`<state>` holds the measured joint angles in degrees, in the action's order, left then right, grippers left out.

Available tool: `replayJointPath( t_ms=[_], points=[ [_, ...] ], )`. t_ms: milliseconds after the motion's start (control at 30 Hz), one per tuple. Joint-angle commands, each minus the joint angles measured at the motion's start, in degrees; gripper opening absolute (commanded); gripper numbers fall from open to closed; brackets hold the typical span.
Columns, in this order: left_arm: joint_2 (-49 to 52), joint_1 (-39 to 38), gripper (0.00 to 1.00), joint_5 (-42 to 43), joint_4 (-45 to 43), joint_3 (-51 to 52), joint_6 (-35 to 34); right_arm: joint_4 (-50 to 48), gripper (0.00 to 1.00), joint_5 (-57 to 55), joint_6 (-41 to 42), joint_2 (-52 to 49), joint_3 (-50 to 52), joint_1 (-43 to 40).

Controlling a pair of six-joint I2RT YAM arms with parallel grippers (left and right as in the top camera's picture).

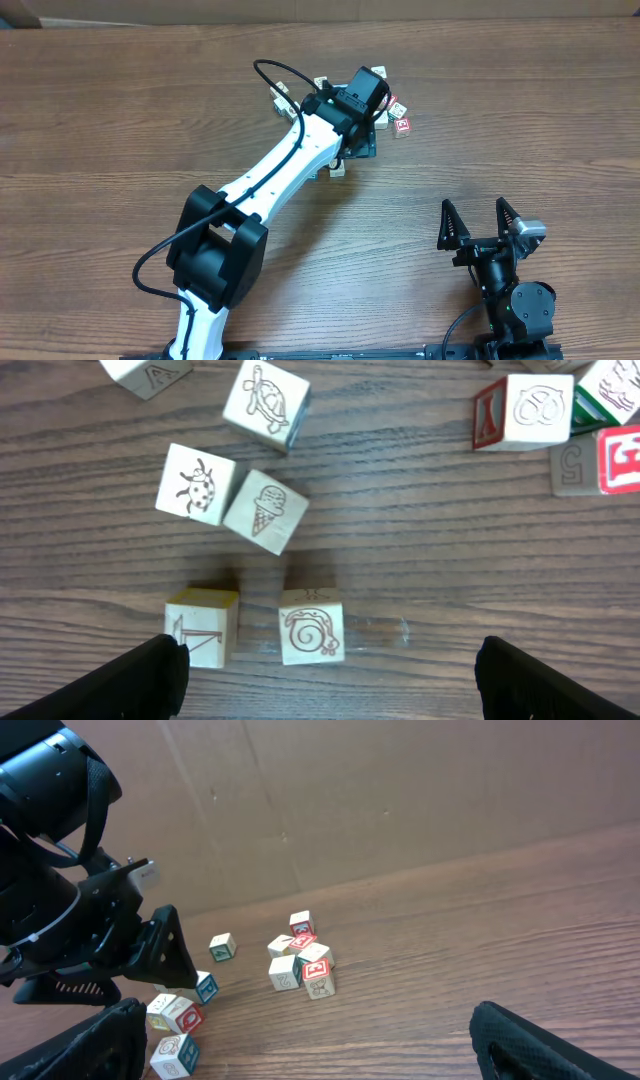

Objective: Form a horizontal line

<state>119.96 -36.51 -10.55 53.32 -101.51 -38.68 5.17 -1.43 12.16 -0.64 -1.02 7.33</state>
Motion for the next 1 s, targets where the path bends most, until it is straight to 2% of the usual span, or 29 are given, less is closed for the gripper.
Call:
replayJointPath(
  t_ms=[0, 133, 167, 200, 267, 333, 533, 967],
  points=[
    [-1.2, -1.3, 0.89, 0.0, -0.7, -1.3, 1.4, -0.3, 1.00, 0.3, -0.2, 0.2, 0.6, 0.1],
    [-1.2, -2.1, 0.79, 0.1, -1.8, -1.3, 1.4, -0.3, 1.00, 0.3, -0.2, 0.1, 0.6, 0.1],
    [-1.2, -2.3, 0.69, 0.1, -2.1, -1.3, 1.4, -0.3, 1.00, 0.3, -0.2, 0.1, 0.6, 0.1],
    [-1.2, -2.6, 0.52, 0.1, -2.5, -1.3, 1.4, -0.3, 1.00, 0.3, -0.2, 0.2, 0.6, 0.1],
    [-1.2, -3.0, 0.25, 0.3, -3.6, -1.3, 1.4, -0.4, 1.00, 0.3, -0.2, 0.2, 0.6, 0.1],
    [-1.1, -3.3, 0.04, 1.3, -4.8, -1.2, 1.4, -0.4, 1.00, 0.3, -0.2, 0.2, 0.6, 0.1],
    [2.5, -3.3, 0.04, 4.6, -6.0, -1.2, 0.0, -0.3, 1.00, 0.3, -0.2, 0.1, 0.6, 0.1],
    [9.4, -3.2, 0.04, 2.9, -5.7, -1.2, -2.8, -0.3, 1.00, 0.3, -0.2, 0.2, 0.6, 0.1]
  ],
)
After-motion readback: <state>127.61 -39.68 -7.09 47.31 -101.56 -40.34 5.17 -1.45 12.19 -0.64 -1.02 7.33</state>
